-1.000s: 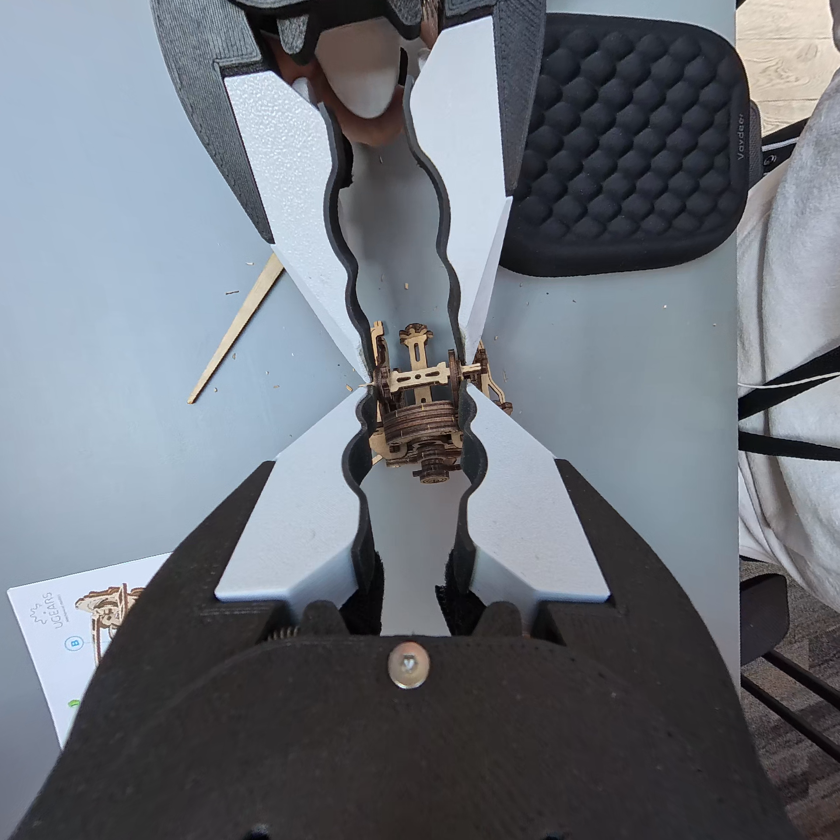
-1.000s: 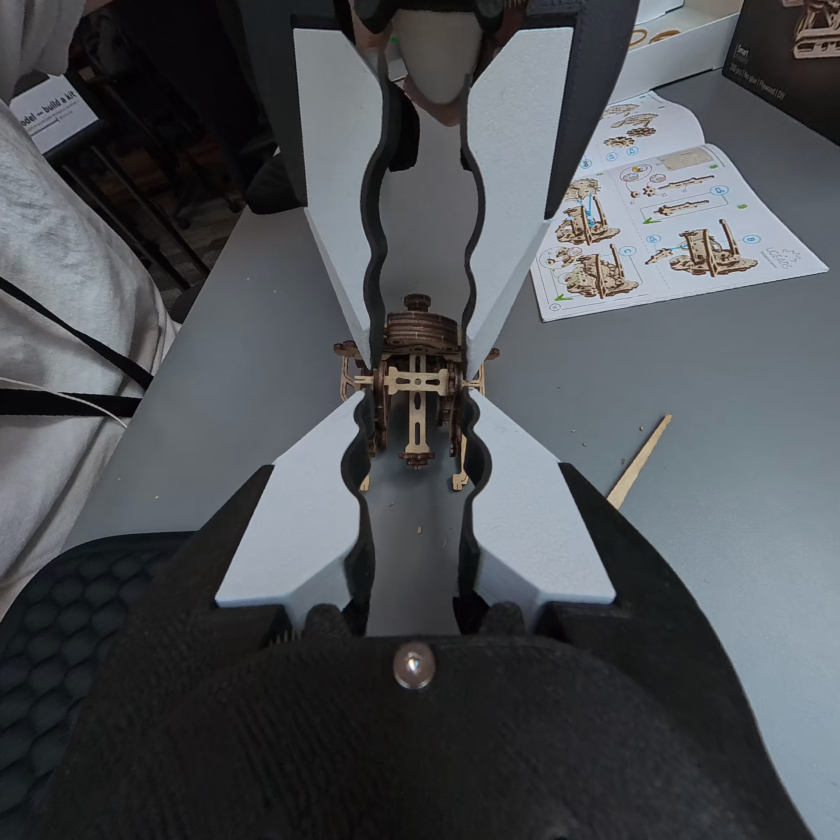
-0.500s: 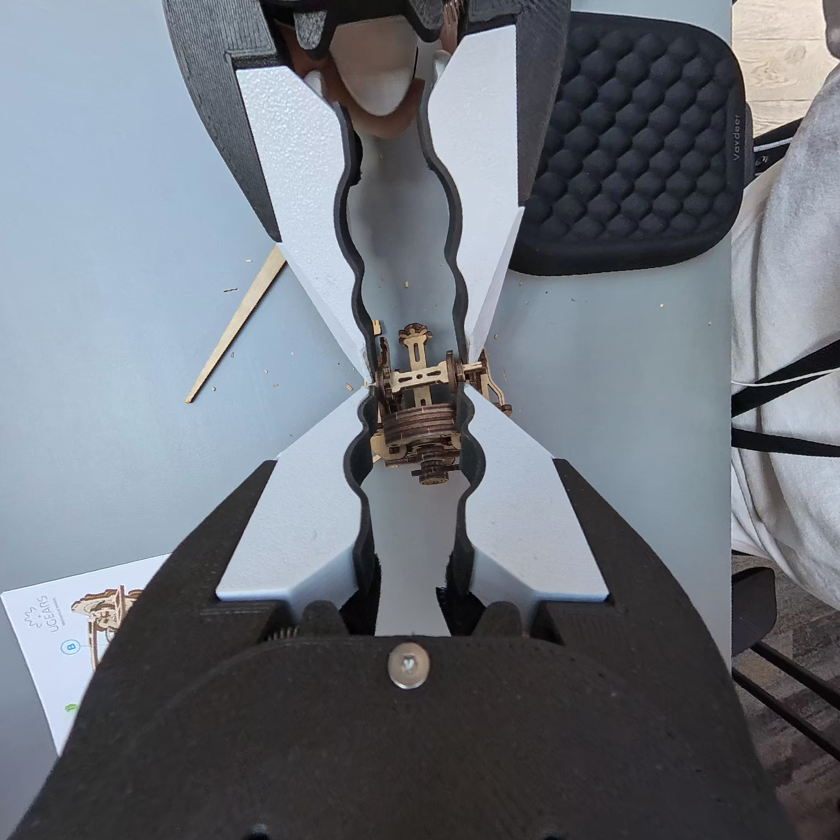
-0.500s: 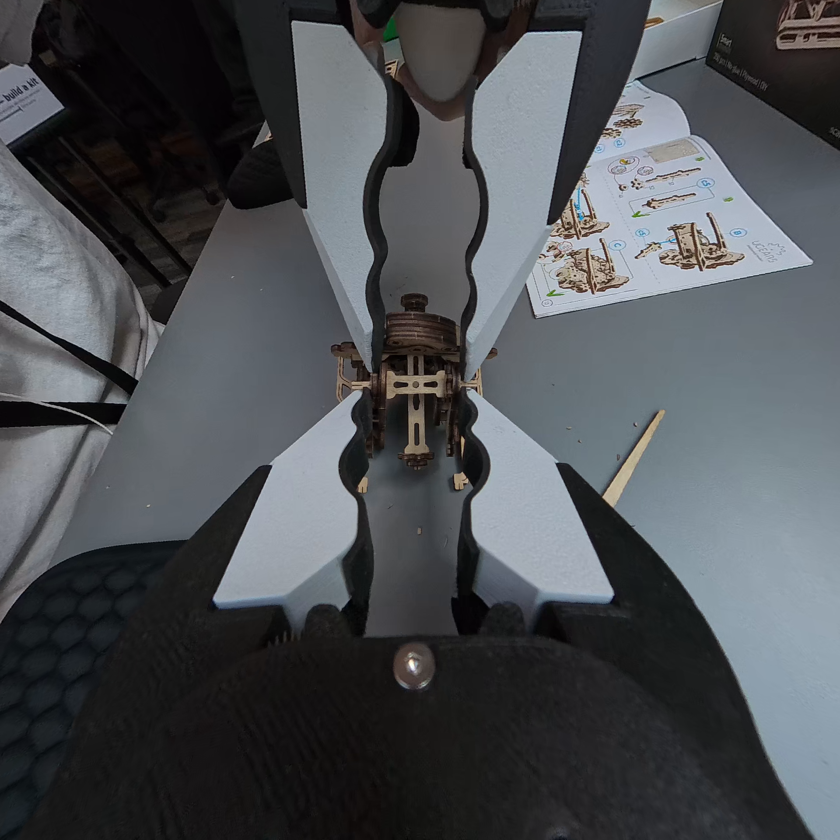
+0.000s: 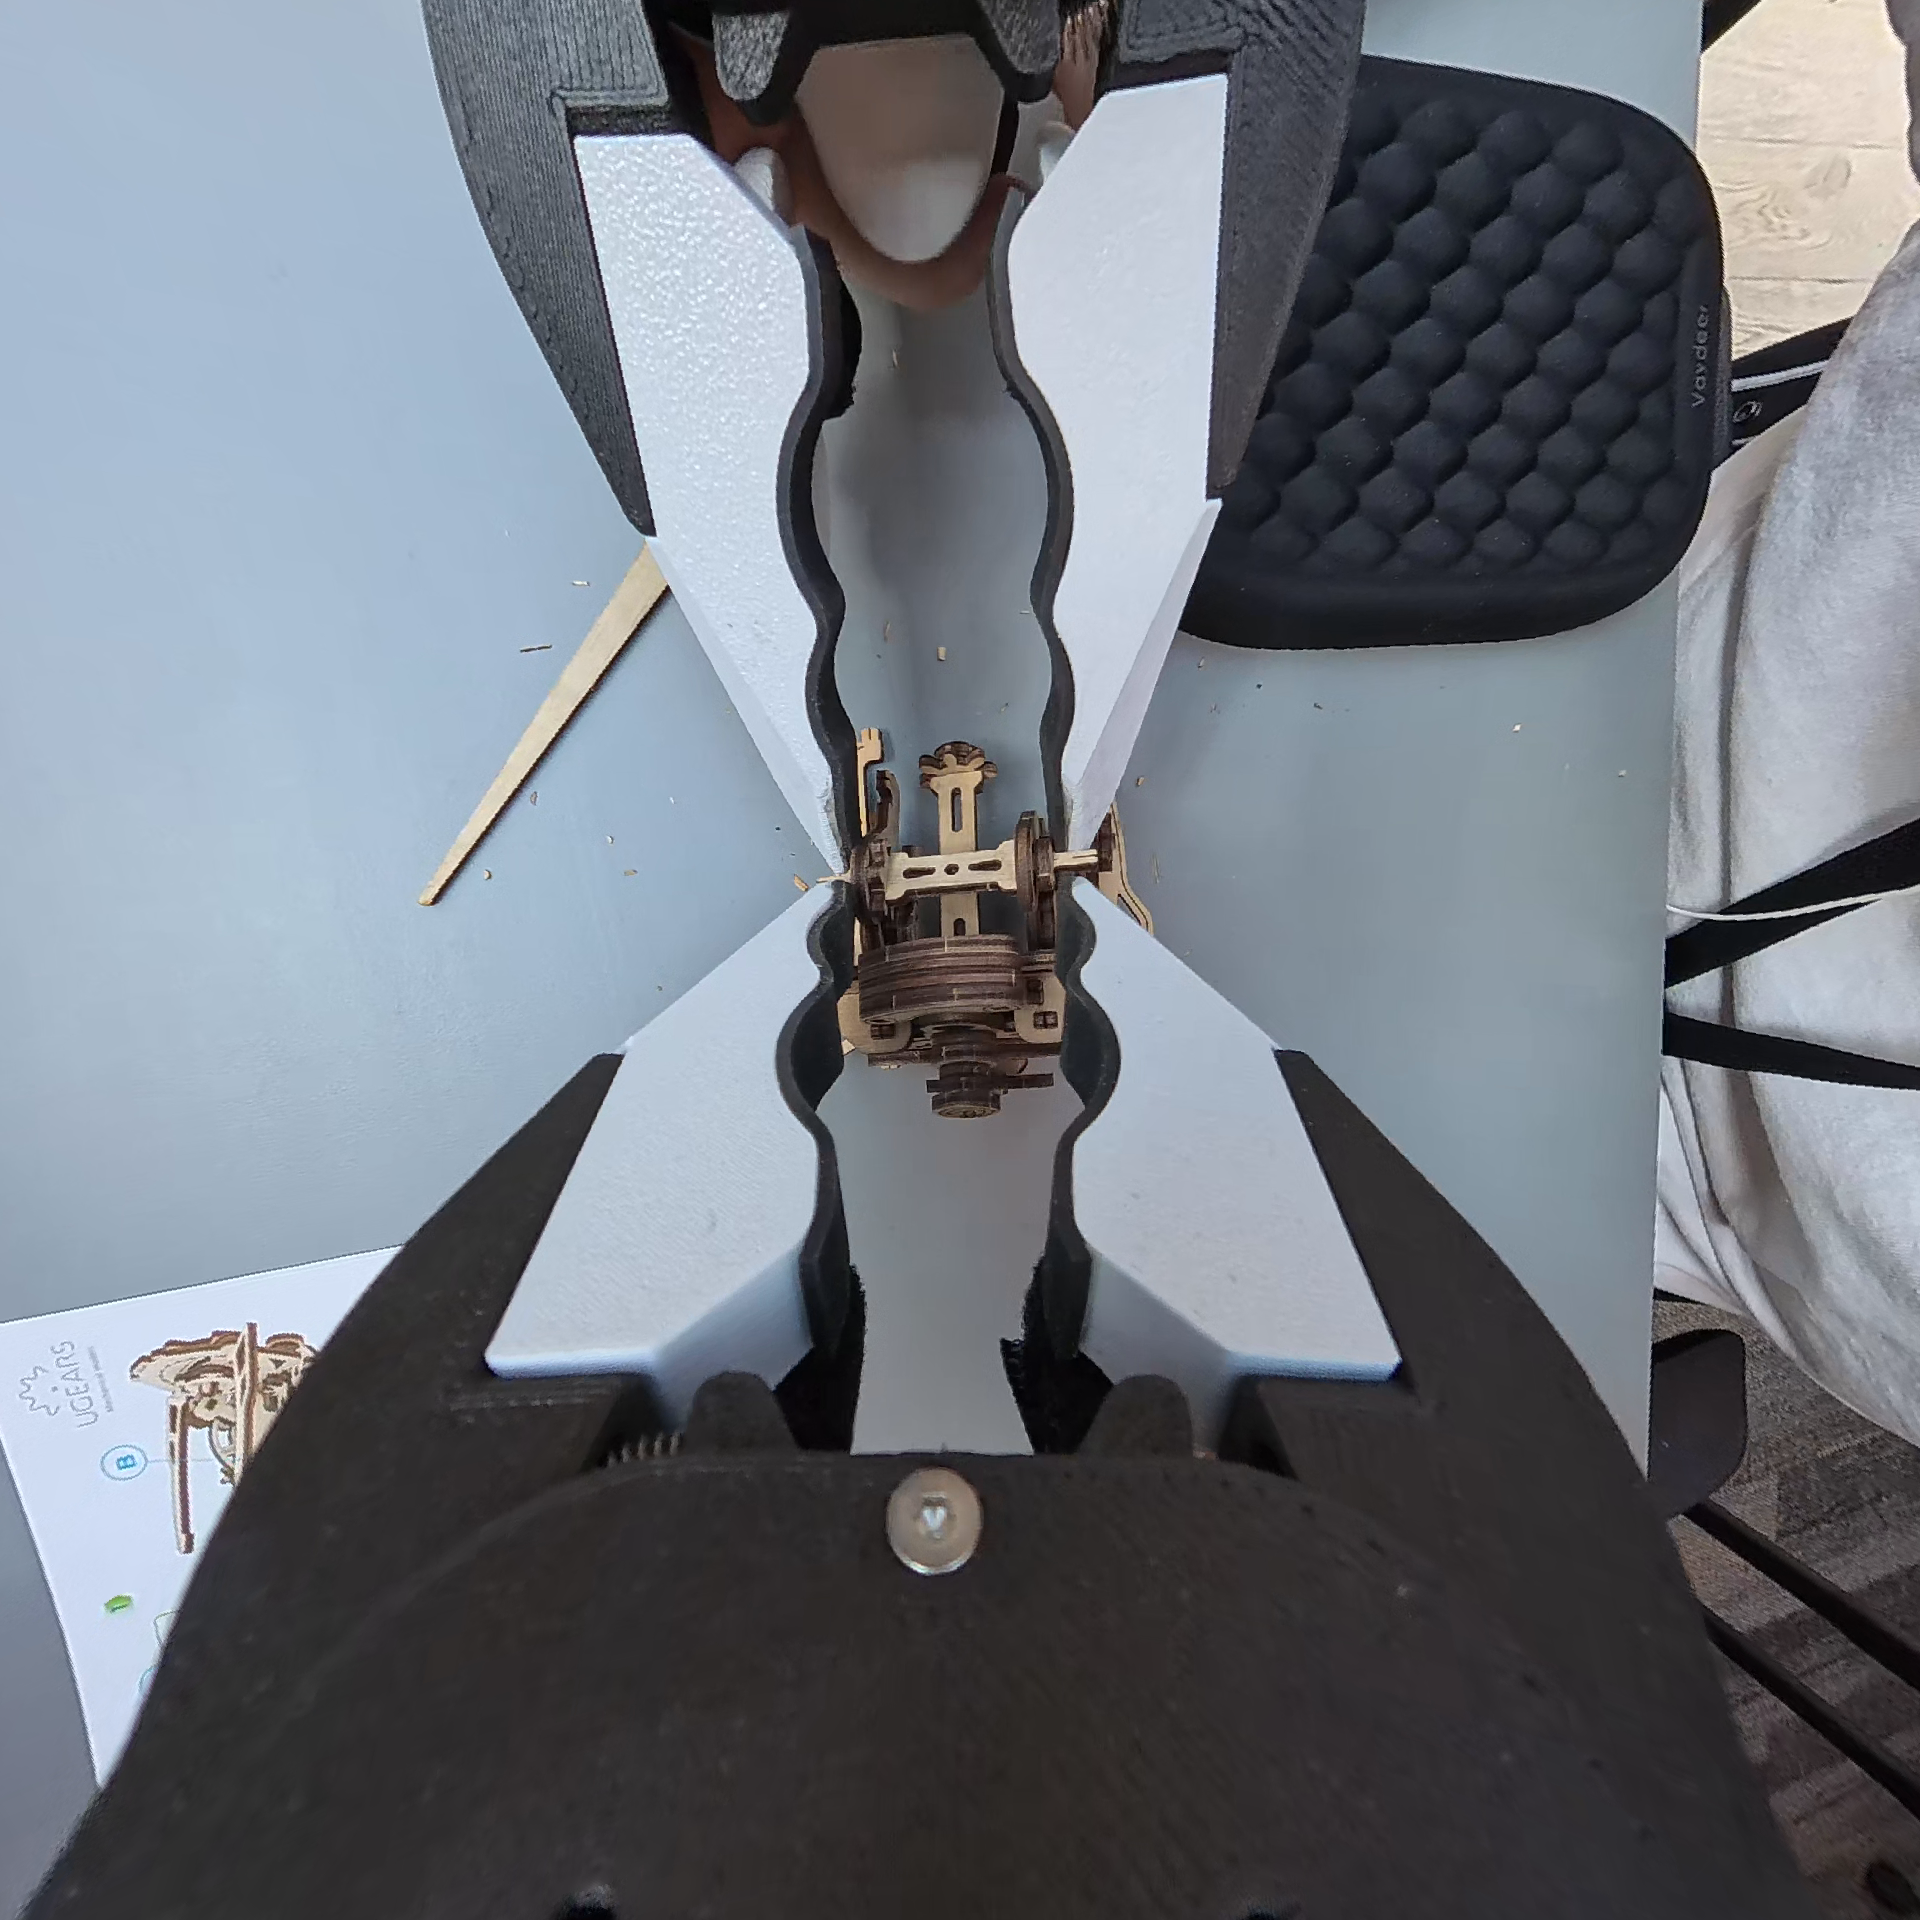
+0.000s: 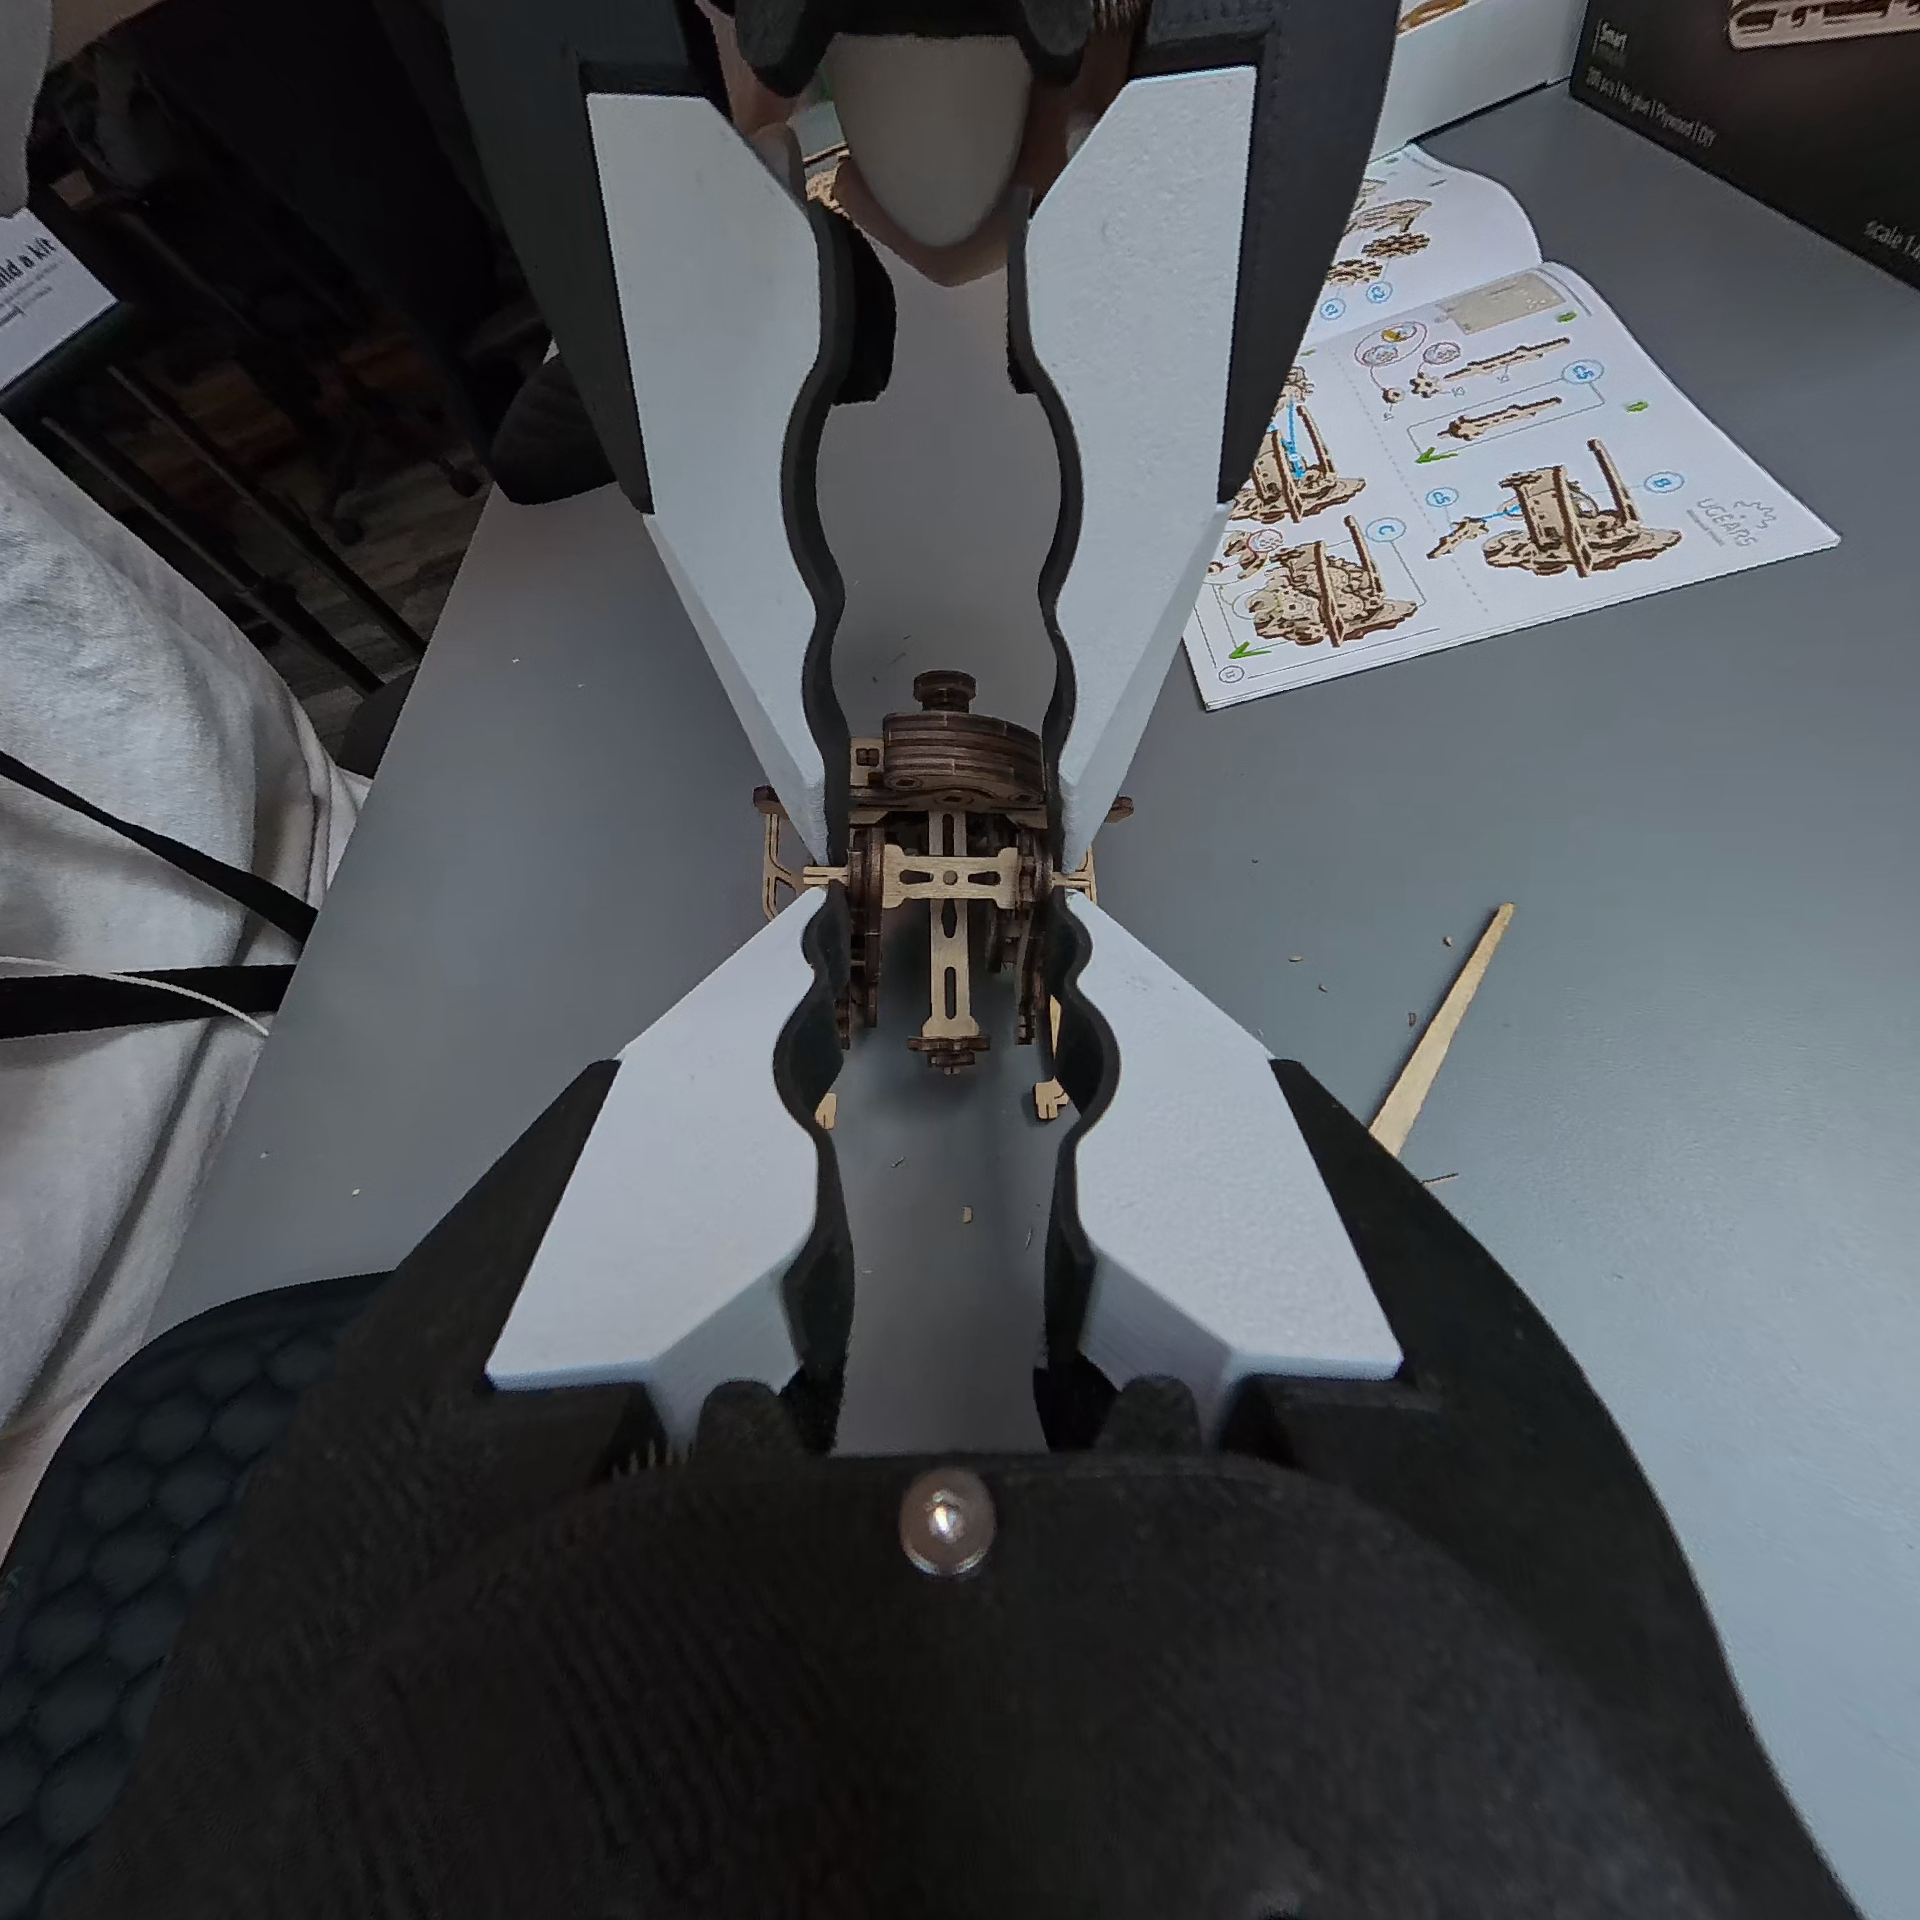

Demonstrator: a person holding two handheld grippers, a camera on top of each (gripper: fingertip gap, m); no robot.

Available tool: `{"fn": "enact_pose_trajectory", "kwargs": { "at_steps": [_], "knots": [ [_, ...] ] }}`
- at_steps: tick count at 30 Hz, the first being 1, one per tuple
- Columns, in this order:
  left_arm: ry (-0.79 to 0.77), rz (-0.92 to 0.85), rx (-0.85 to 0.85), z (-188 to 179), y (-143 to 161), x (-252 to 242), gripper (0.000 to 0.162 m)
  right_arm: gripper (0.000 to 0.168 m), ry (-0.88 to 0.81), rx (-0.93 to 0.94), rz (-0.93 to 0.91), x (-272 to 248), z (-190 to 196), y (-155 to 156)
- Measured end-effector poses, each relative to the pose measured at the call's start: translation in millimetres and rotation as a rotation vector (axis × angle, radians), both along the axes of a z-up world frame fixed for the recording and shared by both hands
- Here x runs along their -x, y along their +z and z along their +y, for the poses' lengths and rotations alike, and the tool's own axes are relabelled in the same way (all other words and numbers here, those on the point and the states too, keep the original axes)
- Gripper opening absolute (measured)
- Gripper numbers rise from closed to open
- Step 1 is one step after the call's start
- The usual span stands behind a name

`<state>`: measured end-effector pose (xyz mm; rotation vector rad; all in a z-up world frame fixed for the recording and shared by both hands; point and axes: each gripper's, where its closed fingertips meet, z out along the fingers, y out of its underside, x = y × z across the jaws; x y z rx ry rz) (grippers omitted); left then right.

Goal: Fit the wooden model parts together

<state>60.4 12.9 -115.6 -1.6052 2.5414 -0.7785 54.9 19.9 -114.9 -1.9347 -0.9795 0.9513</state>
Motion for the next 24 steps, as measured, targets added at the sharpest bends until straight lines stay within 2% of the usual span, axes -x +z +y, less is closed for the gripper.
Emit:
{"fn": "enact_pose_trajectory", "kwargs": {
  "at_steps": [24],
  "knots": [
    [-0.031, -0.019, -0.046, 1.4, -0.8, -0.3, 0.035, 0.035, -0.029, -0.029, -0.045, -0.3, 1.3, -0.7]
  ]
}}
